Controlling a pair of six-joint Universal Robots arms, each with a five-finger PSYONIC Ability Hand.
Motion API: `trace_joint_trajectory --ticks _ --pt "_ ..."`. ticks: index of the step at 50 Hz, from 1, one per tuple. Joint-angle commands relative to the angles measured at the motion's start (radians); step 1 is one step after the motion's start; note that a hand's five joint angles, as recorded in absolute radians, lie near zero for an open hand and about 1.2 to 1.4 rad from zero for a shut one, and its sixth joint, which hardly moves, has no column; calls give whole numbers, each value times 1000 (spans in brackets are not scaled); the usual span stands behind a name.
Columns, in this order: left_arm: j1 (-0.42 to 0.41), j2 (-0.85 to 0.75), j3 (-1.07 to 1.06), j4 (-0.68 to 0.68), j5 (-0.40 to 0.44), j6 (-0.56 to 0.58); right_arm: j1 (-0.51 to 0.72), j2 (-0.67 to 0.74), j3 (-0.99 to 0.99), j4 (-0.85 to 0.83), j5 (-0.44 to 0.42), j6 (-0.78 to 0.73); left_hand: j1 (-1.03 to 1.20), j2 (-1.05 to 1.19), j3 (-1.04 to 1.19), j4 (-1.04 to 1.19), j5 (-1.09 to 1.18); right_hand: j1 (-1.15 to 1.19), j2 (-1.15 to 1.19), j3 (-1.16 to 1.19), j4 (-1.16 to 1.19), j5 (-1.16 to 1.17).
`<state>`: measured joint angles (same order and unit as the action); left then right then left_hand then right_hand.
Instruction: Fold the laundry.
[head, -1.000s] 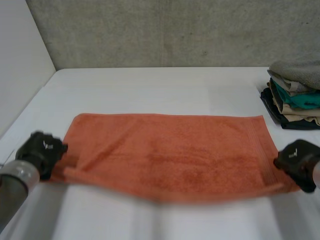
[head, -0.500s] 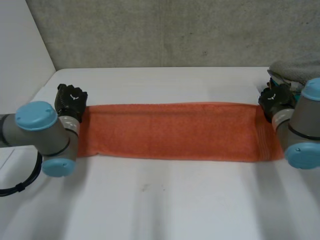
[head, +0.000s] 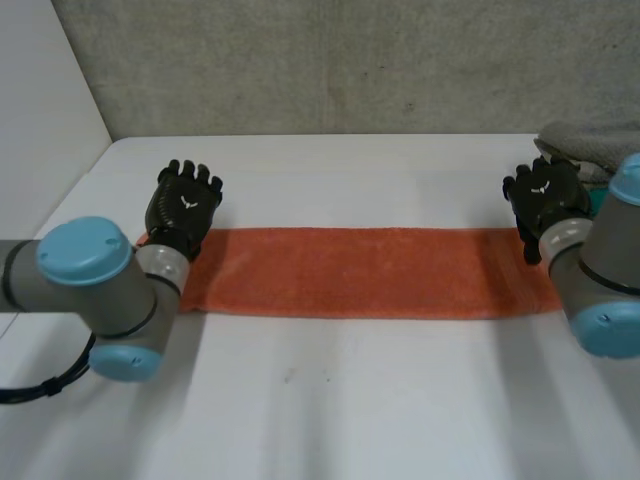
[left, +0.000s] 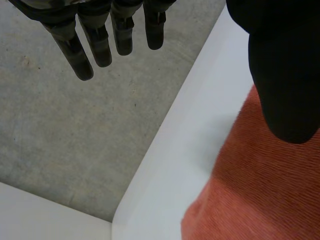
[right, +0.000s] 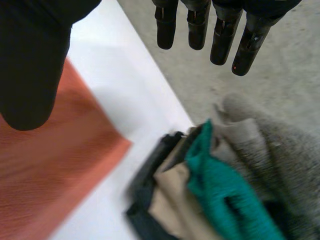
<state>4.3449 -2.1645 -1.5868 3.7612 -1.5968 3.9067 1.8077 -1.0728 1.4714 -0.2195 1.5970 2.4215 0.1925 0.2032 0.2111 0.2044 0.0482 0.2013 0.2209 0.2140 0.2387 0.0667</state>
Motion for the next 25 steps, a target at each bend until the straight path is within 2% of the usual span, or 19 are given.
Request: trace_joint_trajectory --ticks 1,8,19,23,24,25 --pt "19 104 -139 18 1 -81 -95 -116 179 98 -138 62 -18 -29 -37 -30 -48 -20 -40 -33 -57 -60" --pt "27 129 -176 35 5 -207 -172 -121 262 88 -195 59 -18 -29 -37 -30 -48 89 70 76 52 49" --pt "27 135 -177 35 3 -222 -182 2 256 -60 -201 51 -18 -29 -37 -30 -48 245 225 232 207 205" --pt "27 137 -177 35 3 -222 -182 56 239 -113 -207 50 -18 -29 -37 -30 -48 523 503 510 485 483" --pt "27 137 -177 35 3 -222 -182 80 221 -119 -204 47 -18 -29 -37 -30 -48 925 905 912 887 885" --pt "27 137 -179 35 3 -222 -182 86 214 -119 -200 44 -18 -29 -37 -30 -48 1182 1162 1169 1144 1142"
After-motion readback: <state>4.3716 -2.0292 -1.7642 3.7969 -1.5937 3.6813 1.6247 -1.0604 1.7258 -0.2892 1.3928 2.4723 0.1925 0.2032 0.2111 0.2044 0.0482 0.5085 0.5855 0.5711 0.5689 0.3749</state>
